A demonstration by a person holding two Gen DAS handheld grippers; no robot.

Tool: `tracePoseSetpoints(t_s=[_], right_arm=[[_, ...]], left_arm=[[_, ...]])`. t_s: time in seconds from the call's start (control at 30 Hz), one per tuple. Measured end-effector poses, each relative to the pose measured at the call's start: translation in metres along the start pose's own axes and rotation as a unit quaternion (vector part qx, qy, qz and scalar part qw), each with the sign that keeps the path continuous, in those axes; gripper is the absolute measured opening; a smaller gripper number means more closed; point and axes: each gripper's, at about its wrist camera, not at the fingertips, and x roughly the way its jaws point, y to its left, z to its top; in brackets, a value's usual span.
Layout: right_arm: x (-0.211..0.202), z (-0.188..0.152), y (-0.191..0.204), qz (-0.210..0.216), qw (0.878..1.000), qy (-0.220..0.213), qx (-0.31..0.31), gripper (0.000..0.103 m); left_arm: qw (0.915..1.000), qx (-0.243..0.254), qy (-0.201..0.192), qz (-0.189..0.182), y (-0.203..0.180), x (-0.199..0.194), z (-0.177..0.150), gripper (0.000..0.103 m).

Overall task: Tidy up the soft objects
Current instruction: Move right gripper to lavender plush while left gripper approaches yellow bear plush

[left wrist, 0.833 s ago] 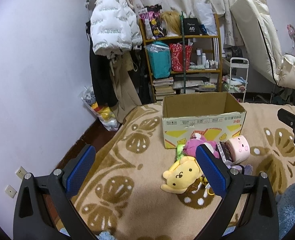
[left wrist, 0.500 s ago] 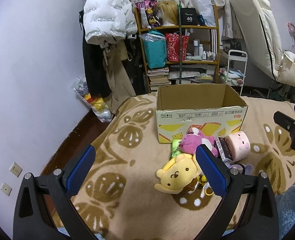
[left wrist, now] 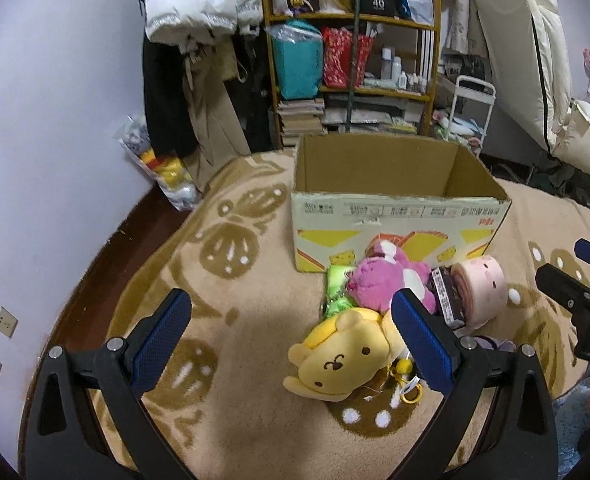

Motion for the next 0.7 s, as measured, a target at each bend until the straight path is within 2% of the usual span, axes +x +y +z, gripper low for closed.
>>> tracePoseSetpoints(t_s=[0.33,0.5,0.7], right_arm=[[0.027,-0.01,0.01,0.02,0.998,0.056,-0.014,0.103],[0.038,-0.015,0.01,0.024,0.996,0.084,-0.015,0.103],[0.05,-0.021,0.012,0.027,0.992,0.122,-0.017,0.103]], left_arm=[[0.9984,0.048,0.024,-0.018,-0.018,0.029,-0.008,0.099],[0.9967,0.058,0.047,-0.03,-0.025,0.04,-0.014,0.099],[0.9956,0.065,0.057,-0.036,-0.031,0.051,-0.024,0.099]])
